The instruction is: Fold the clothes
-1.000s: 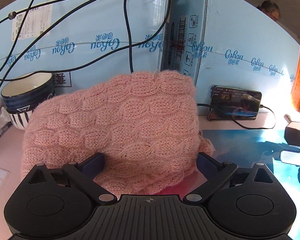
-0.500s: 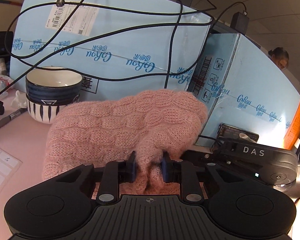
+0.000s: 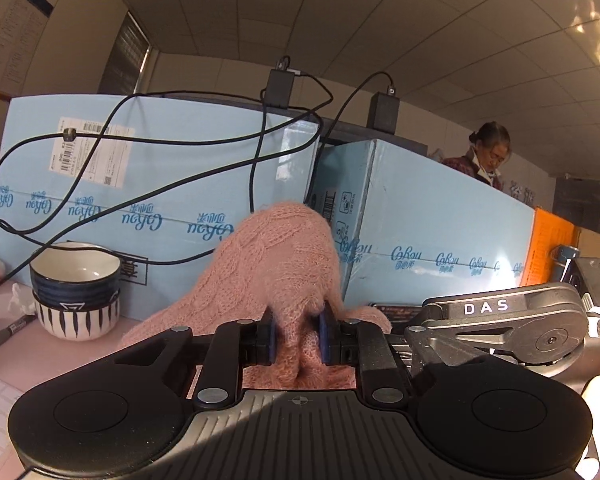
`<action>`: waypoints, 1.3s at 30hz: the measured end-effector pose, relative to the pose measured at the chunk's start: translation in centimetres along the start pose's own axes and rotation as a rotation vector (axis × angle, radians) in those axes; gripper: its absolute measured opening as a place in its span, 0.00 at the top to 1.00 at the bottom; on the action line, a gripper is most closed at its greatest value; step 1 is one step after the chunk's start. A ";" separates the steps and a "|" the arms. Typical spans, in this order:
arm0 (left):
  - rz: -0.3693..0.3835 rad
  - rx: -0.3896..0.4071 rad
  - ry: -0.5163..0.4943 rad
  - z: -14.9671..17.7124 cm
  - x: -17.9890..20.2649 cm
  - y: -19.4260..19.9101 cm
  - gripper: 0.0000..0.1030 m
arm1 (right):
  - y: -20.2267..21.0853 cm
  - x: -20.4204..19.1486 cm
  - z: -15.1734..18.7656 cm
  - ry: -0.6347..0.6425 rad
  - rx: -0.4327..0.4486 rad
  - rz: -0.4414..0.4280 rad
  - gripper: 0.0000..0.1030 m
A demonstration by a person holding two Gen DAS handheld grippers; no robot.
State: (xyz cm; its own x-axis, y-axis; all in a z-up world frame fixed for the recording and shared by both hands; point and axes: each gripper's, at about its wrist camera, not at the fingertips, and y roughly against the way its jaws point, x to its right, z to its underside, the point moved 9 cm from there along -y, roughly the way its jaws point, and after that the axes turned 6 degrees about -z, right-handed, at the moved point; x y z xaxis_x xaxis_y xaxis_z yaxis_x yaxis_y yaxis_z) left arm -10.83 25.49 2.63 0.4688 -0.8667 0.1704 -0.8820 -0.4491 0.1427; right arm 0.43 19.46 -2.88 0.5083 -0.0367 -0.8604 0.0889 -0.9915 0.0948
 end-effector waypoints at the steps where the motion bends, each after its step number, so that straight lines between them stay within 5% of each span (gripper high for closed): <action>1: 0.038 0.014 0.001 -0.2 0.6 0.4 0.83 | 0.9 -0.4 -0.2 0.003 0.011 -0.010 0.83; 6: 0.221 0.058 0.009 -0.5 3.9 2.1 0.83 | 6.2 -1.8 -1.2 0.030 0.100 -0.026 0.83; 16: 0.406 0.056 0.029 -1.0 13.9 3.4 0.84 | 21.3 -2.1 -4.2 0.130 0.444 0.052 0.85; 19: 0.409 0.015 0.087 0.3 15.5 3.1 0.84 | 25.9 -2.1 -4.4 0.187 0.546 0.106 0.85; 23: 0.380 -0.106 0.131 3.5 16.3 2.1 0.83 | 29.5 0.8 -3.3 0.181 0.566 0.202 0.85; 28: 0.195 -0.211 0.095 7.4 13.5 2.0 0.82 | 34.0 4.3 -1.8 0.173 0.591 0.322 0.85; 30: 0.102 -0.253 0.046 8.2 12.3 2.0 0.75 | 35.2 5.8 -1.2 0.142 0.598 0.340 0.80; 32: 0.014 -0.274 -0.021 8.5 11.5 2.1 0.31 | 36.1 7.3 -0.8 0.056 0.619 0.344 0.68; 33: -0.016 -0.254 -0.060 8.4 11.4 2.3 0.22 | 36.5 7.7 -0.9 0.020 0.631 0.334 0.52; 36: -0.060 -0.171 -0.234 7.4 12.8 3.0 0.11 | 37.7 8.2 -1.1 -0.045 0.673 0.285 0.25; 39: -0.027 -0.127 -0.379 7.2 15.6 2.8 0.06 | 38.5 8.7 -1.4 -0.094 0.697 0.274 0.20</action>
